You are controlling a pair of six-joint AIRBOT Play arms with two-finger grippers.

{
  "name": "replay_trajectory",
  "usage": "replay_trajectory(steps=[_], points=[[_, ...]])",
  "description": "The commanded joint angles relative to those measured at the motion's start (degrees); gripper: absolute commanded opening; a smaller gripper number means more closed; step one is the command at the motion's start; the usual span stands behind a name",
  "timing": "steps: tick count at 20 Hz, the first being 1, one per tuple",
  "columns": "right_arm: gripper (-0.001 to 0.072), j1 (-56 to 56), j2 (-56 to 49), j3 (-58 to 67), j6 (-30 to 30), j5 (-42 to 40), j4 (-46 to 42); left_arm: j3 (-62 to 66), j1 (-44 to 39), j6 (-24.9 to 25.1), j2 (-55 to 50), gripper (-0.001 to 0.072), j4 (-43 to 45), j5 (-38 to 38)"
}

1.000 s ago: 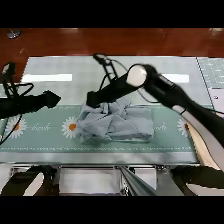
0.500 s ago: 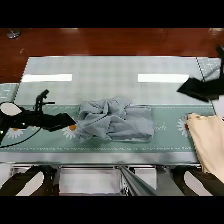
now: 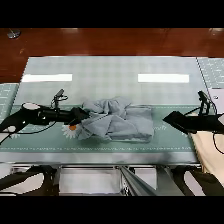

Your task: Fold the shirts.

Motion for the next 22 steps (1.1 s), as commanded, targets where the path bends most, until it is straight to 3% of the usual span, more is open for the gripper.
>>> replay_trajectory(steps=[1,8,13,14,16,18,22], points=[[0.0617,4.24,-1.92,-1.68,1.99,0.39,-0.85,6.08,-0.85,2.16,-5.42,0.0022,-1.70,-5.53],[0.0617,16.85,-14.82,-1.62,2.23,-3.43,2.78,11.45,-0.87,2.10,-5.35,0.0022,-1.53,-8.41],[0.0597,17.31,-20.90,-1.62,-3.85,-10.10,16.63,11.47,-0.87,1.27,-5.35,0.0022,-1.57,-8.37],[0.0448,17.31,-22.12,-1.53,-5.27,-10.40,18.51,11.52,-0.85,1.27,-5.35,0.0022,-1.57,-8.39],[0.0035,17.31,-23.65,0.66,-10.05,-8.07,18.82,12.72,-0.68,1.22,-5.22,0.0022,-1.60,-9.25],[0.0033,16.68,-22.95,7.13,-11.47,-3.82,16.65,16.65,0.96,0.83,-4.04,0.0022,-2.14,-12.94],[0.0032,13.38,-19.61,33.77,-6.05,1.99,5.05,30.36,7.17,-4.48,4.31,0.0021,-6.08,-12.33]])
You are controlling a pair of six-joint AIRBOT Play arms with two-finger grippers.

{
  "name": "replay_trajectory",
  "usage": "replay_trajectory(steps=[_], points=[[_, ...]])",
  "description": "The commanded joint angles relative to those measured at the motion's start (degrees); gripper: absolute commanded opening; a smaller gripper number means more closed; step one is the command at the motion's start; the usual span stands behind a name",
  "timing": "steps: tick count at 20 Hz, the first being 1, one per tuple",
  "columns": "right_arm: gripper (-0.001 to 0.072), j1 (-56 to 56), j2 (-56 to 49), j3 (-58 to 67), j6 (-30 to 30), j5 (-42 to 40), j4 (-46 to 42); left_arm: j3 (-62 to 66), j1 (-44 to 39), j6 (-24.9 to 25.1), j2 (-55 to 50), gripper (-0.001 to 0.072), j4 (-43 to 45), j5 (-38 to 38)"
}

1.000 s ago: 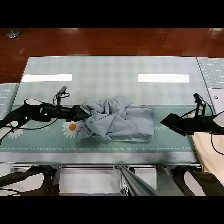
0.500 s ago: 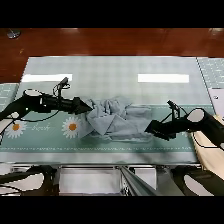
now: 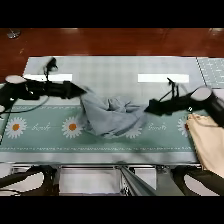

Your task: Fold the shirts.

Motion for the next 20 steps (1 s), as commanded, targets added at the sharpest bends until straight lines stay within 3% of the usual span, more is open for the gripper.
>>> replay_trajectory(steps=[1,5,8,11,13,17,20], points=[[0.0032,-2.38,1.62,23.80,3.02,5.44,-8.70,12.68,4.90,-4.90,7.15,0.0021,-2.51,1.68],[0.0032,-0.63,2.75,53.94,4.02,10.05,-11.15,30.45,9.18,-7.91,14.99,0.0021,-2.21,4.66],[0.0032,1.09,7.17,65.64,3.74,11.19,-13.55,42.40,12.02,-13.11,20.46,0.0021,9.99,5.38],[0.0032,1.05,14.10,66.77,3.37,14.62,-18.84,47.12,13.33,-19.17,27.17,0.0021,27.50,5.18],[0.0032,1.05,17.42,66.77,3.41,18.05,-20.85,47.08,13.33,-21.22,31.67,0.0021,33.62,1.38],[0.0032,1.05,19.69,66.71,4.04,26.56,-21.31,43.80,13.33,-23.34,36.26,0.0021,35.10,-15.28],[0.0032,1.05,19.71,59.91,4.83,33.03,-21.16,30.86,13.22,-25.55,40.13,0.0021,35.08,-18.53]])
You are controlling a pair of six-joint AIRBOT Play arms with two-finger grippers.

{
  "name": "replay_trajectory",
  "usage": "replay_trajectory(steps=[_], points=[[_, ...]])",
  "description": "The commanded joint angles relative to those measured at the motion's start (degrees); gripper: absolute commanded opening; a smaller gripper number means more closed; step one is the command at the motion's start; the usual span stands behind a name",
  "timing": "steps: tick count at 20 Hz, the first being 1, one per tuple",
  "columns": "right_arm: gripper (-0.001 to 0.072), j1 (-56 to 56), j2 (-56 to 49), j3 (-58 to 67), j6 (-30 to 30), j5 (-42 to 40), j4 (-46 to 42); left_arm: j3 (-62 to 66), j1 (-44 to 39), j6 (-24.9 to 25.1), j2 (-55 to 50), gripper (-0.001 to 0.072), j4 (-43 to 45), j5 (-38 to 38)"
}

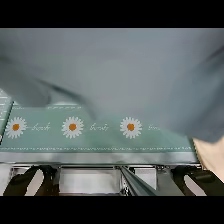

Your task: Fold the shirts.

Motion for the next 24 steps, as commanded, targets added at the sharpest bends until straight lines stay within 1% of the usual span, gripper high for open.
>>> replay_trajectory(steps=[1,3,4,5,6,7,9,12,14,16,18,19,20,21,22,23,24], points=[[0.0032,0.04,0.85,-8.26,0.85,8.07,-0.20,-14.47,0.07,-3.15,5.03,0.0021,2.25,-6.16],[0.0032,0.04,0.85,-18.69,0.70,6.51,0.44,-28.11,0.07,-3.32,6.78,0.0021,2.23,-6.08],[0.0032,0.07,0.85,-24.87,0.48,3.98,0.39,-34.69,0.07,-3.30,6.78,0.0021,2.21,-5.86],[0.0032,0.07,0.83,-31.01,0.48,0.31,0.39,-41.70,0.07,-3.04,6.34,0.0021,2.14,-4.68],[0.0032,0.07,0.74,-37.70,0.48,-4.76,0.37,-47.54,0.04,-1.20,5.60,0.0021,1.20,-3.15],[0.0032,0.07,0.24,-43.39,0.57,-9.97,0.39,-52.92,0.04,2.08,4.15,0.0021,-0.61,-1.03],[0.0033,-0.42,-2.78,-51.56,1.03,-19.65,0.37,-59.87,-0.04,3.98,-0.24,0.0021,-3.56,6.69],[0.0033,-3.63,-12.68,-52.33,1.75,-28.37,1.27,-60.65,-2.73,5.99,-10.25,0.0021,-7.08,18.58],[0.0032,-6.99,-20.70,-49.46,1.68,-31.08,5.22,-58.90,-5.99,7.26,-17.99,0.0021,-10.58,26.14],[0.0033,-8.63,-27.56,-45.99,0.57,-31.21,9.33,-55.89,-9.31,8.11,-25.92,0.0022,-13.62,30.27],[0.0034,-8.66,-33.29,-43.06,0.13,-31.17,12.09,-51.78,-11.80,8.09,-32.85,0.0024,-15.47,31.21],[0.0124,-8.61,-35.15,-42.25,-0.24,-31.08,13.90,-49.37,-12.59,8.04,-35.63,0.0094,-16.17,30.58],[0.0476,-8.61,-36.59,-41.55,-0.24,-30.34,16.22,-46.93,-12.92,7.82,-37.68,0.0426,-16.24,28.09],[0.0627,-8.92,-37.24,-40.44,-0.94,-28.59,16.85,-43.80,-12.52,7.89,-39.52,0.0699,-15.87,23.56],[0.0628,-9.81,-37.35,-38.45,-2.05,-25.66,15.98,-40.41,-11.28,7.82,-40.72,0.0701,-13.86,18.60],[0.0627,-11.47,-37.24,-36.00,-2.43,-21.90,14.93,-36.92,-9.07,6.69,-41.18,0.0700,-10.91,13.62],[0.0627,-14.08,-36.87,-32.98,-2.89,-16.98,13.88,-34.62,-6.56,5.73,-40.76,0.0700,-8.72,10.47]])
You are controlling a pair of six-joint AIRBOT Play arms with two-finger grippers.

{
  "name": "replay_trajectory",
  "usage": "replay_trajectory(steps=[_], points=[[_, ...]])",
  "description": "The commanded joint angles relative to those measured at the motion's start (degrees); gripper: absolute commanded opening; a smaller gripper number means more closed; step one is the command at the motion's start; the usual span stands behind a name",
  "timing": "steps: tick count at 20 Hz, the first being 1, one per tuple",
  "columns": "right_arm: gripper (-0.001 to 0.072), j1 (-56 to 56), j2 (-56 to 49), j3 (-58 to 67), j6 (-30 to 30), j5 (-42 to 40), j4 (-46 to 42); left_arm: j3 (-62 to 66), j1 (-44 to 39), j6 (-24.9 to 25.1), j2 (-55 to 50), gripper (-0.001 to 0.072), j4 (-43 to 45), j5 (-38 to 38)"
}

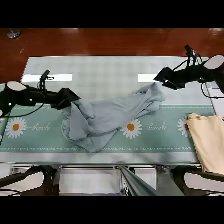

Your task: Fold the shirts.

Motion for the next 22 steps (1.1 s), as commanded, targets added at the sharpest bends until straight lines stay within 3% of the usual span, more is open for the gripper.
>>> replay_trajectory(steps=[1,5,10,13,14,15,16,22], points=[[0.0627,-6.34,-0.92,7.41,-2.93,12.68,-0.42,8.57,6.14,-1.64,-2.08,0.0699,5.07,-11.85],[0.0626,-19.32,7.02,3.06,-4.02,17.00,-6.82,2.47,13.09,-0.81,2.16,0.0699,4.48,-12.28],[0.0617,-25.07,17.07,-22.18,-5.11,8.09,-4.33,-13.00,7.50,10.62,1.22,0.0699,-6.62,-5.05],[0.0617,-23.39,17.86,-31.01,-6.45,4.20,-0.26,-14.10,1.51,10.47,0.09,0.0697,-6.86,2.21],[0.0617,-22.25,17.86,-32.22,-6.45,3.04,0.15,-13.97,-0.28,10.47,-0.24,0.0665,-7.50,3.93],[0.0617,-20.83,17.86,-32.61,-6.45,2.19,0.11,-13.49,-1.53,10.54,-0.55,0.0379,-7.45,4.39],[0.0617,-19.30,17.79,-32.59,-6.43,1.46,0.31,-12.90,-2.08,10.97,-0.68,0.0037,-7.54,4.33],[0.0617,-12.00,11.82,-29.24,-5.95,-3.08,4.72,-7.76,-1.09,11.13,-0.63,0.0022,-7.50,1.95]])
